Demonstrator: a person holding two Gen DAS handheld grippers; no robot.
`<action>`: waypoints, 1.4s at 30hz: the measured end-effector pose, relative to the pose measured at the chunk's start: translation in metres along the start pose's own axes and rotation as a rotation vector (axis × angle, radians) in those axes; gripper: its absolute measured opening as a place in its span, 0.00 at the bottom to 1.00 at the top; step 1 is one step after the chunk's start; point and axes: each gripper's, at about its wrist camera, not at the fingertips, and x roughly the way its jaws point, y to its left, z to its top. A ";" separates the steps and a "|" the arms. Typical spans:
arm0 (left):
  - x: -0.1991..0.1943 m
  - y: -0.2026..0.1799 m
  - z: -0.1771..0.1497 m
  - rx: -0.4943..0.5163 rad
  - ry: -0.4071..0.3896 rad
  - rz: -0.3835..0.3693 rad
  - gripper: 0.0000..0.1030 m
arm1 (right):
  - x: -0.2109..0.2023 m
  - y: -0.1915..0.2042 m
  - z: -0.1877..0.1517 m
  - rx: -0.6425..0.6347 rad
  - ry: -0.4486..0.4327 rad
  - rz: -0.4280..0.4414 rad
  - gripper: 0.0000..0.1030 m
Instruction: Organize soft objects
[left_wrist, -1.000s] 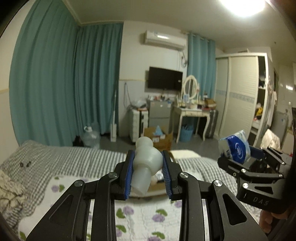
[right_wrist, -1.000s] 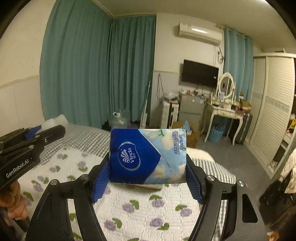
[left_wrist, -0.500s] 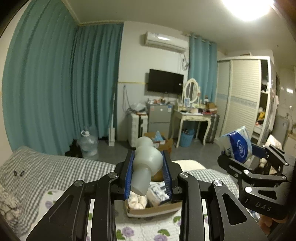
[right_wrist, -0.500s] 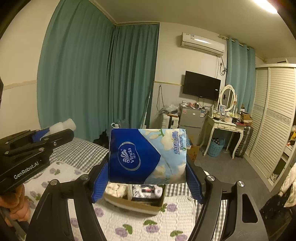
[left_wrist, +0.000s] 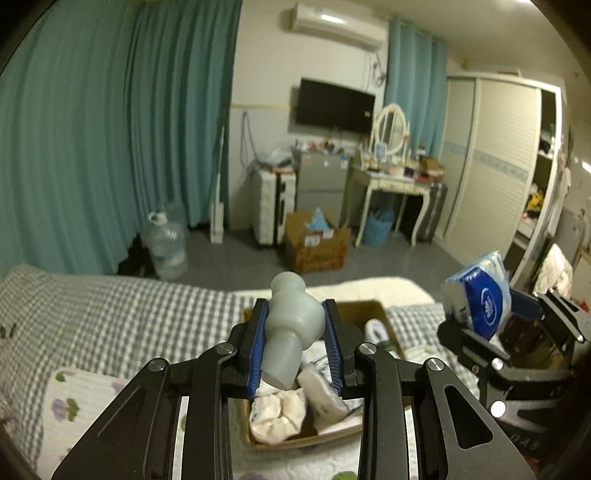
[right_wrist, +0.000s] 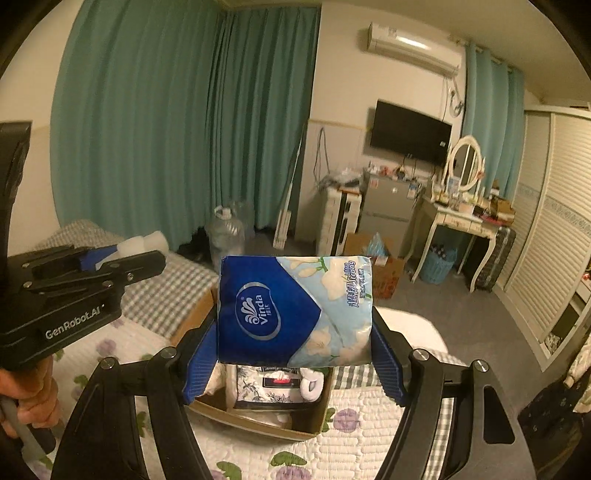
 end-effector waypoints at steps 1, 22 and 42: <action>0.013 0.001 -0.002 0.000 0.021 -0.003 0.28 | 0.012 0.000 -0.004 -0.002 0.015 0.004 0.71; 0.144 0.005 -0.043 -0.007 0.295 0.041 0.29 | 0.189 -0.003 -0.066 -0.030 0.289 0.054 0.71; 0.065 -0.009 -0.002 0.039 0.140 0.082 0.67 | 0.102 -0.018 -0.034 0.019 0.165 0.023 0.83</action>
